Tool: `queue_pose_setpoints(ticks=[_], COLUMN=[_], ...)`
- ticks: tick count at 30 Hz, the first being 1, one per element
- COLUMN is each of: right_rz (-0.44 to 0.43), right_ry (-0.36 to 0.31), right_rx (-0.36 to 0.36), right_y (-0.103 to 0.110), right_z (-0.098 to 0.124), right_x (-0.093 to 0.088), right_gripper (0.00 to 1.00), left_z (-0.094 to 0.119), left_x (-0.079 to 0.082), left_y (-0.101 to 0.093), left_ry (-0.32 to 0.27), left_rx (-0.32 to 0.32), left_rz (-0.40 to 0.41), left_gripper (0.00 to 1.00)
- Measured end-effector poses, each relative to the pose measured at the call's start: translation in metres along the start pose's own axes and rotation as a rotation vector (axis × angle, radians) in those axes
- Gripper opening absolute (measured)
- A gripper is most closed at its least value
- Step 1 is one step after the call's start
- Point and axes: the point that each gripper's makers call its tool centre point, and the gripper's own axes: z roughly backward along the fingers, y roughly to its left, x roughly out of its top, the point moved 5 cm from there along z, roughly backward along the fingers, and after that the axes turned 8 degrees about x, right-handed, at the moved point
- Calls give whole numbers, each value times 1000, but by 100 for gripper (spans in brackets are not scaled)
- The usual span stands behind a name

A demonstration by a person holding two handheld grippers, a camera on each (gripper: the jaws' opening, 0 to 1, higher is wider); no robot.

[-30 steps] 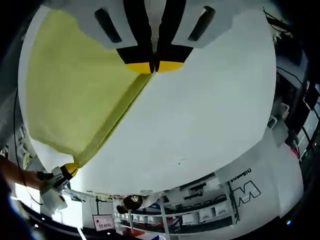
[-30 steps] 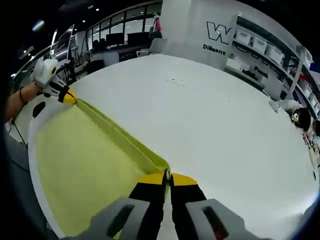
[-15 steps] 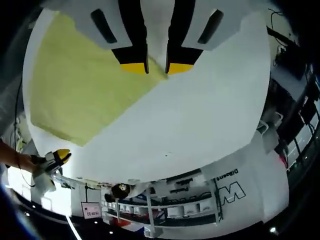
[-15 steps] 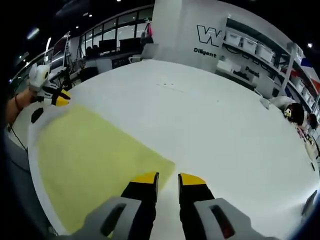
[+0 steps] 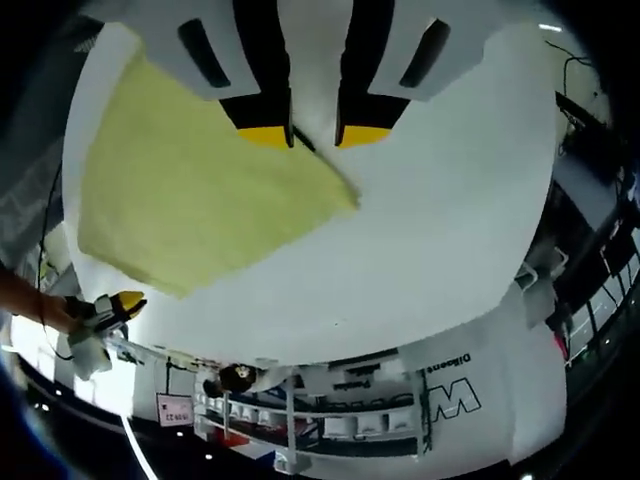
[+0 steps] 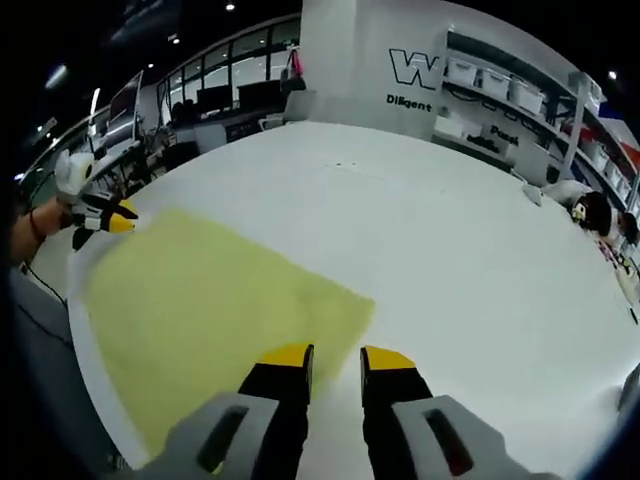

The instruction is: Fold the garment on the visible template until the final outline fits inside the template.

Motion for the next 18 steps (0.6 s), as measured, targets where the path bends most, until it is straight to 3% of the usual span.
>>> queue_pose_setpoints(ticks=[18], right_rz=[-46], right_ry=[16], right_rx=[50], right_y=[20], right_z=[15], right_x=[-22], right_gripper=[15], left_z=[21], left_x=[-25], left_y=[-23], left_ry=[-3], left_rx=[-62], left_rz=[114], left_gripper=[13])
